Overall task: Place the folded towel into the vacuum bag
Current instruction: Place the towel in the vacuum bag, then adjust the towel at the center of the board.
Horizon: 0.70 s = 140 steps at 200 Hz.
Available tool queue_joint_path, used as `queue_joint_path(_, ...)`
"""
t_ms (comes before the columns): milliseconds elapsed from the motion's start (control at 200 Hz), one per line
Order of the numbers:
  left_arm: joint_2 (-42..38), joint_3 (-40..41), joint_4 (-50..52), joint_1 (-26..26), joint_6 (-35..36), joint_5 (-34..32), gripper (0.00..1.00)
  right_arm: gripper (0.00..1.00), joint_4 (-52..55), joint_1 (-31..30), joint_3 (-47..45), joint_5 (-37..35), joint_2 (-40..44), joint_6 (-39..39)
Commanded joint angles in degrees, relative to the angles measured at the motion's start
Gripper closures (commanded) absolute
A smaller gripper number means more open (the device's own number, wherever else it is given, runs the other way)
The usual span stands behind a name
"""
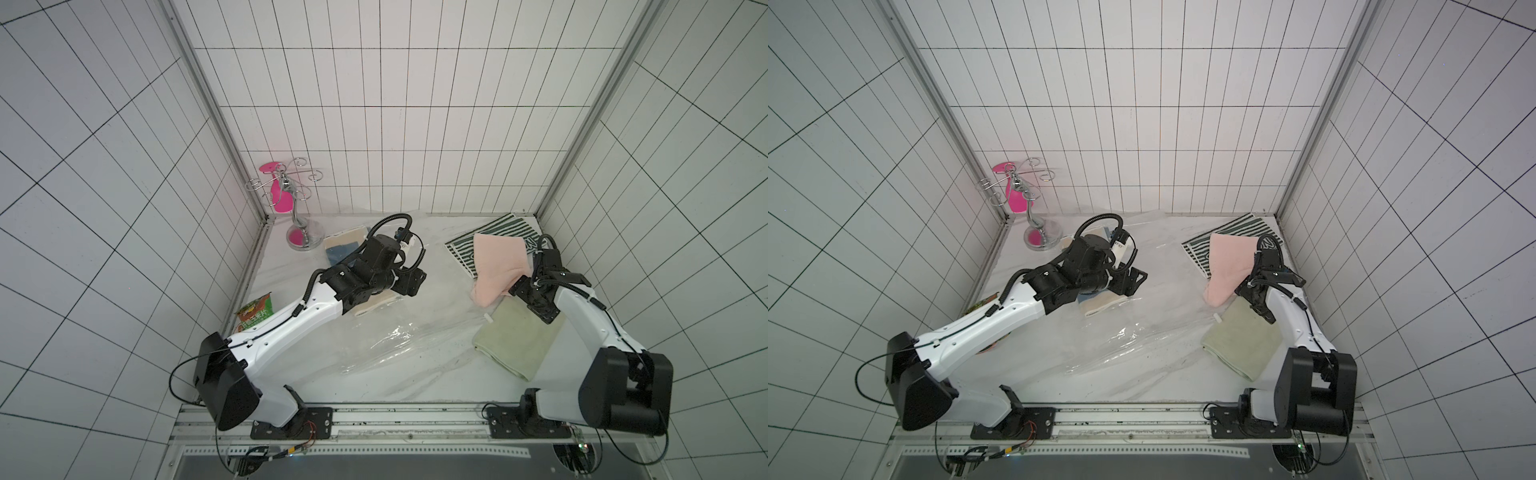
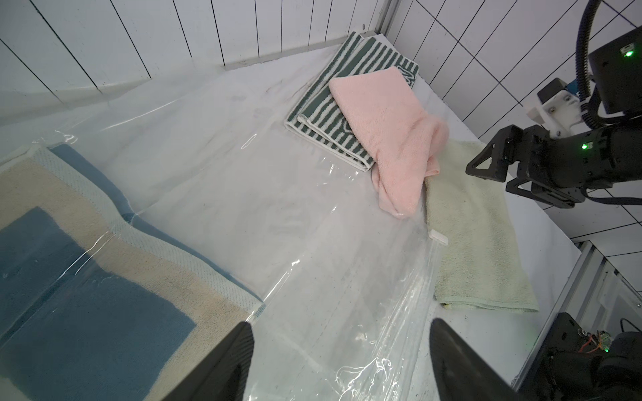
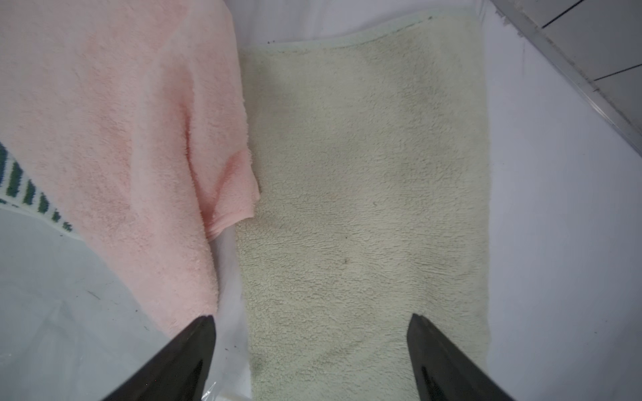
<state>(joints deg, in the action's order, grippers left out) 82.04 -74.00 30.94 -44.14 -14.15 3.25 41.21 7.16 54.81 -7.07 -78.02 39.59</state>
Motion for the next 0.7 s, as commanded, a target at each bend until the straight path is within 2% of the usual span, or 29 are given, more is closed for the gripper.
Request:
queue_joint_path(0, -1.3, 1.1, -0.9, 0.7, 0.8, -0.5, 0.19, 0.06, 2.0, 0.5, -0.6, 1.3, -1.9, -0.2)
queue_joint_path(85, -1.4, 1.2, -1.1, 1.4, 0.3, 0.4, 0.19, 0.06, 2.5, -1.8, -1.2, 3.2, -3.3, 0.2)
queue_joint_path(180, -1.5, 1.3, -1.3, 1.9, 0.1, 1.1, 0.19, 0.06, 4.8, -7.3, -2.4, 0.6, -2.5, 3.0)
queue_joint_path(315, -1.6, 1.4, -1.4, 2.2, -0.1, 1.4, 0.19, 0.13, 4.7, -12.4, -6.4, -0.4, -0.6, 7.6)
queue_joint_path(480, -1.5, 1.6, -2.2, 2.4, -1.1, 3.4, 0.20, 0.25, 1.6, -12.9, -3.3, -2.5, -6.4, 6.6)
queue_joint_path(695, -1.6, 1.8, -2.2, 2.4, -0.9, 3.4, 0.20, 0.25, 1.1, -13.6, 2.5, -3.8, -16.5, 4.8)
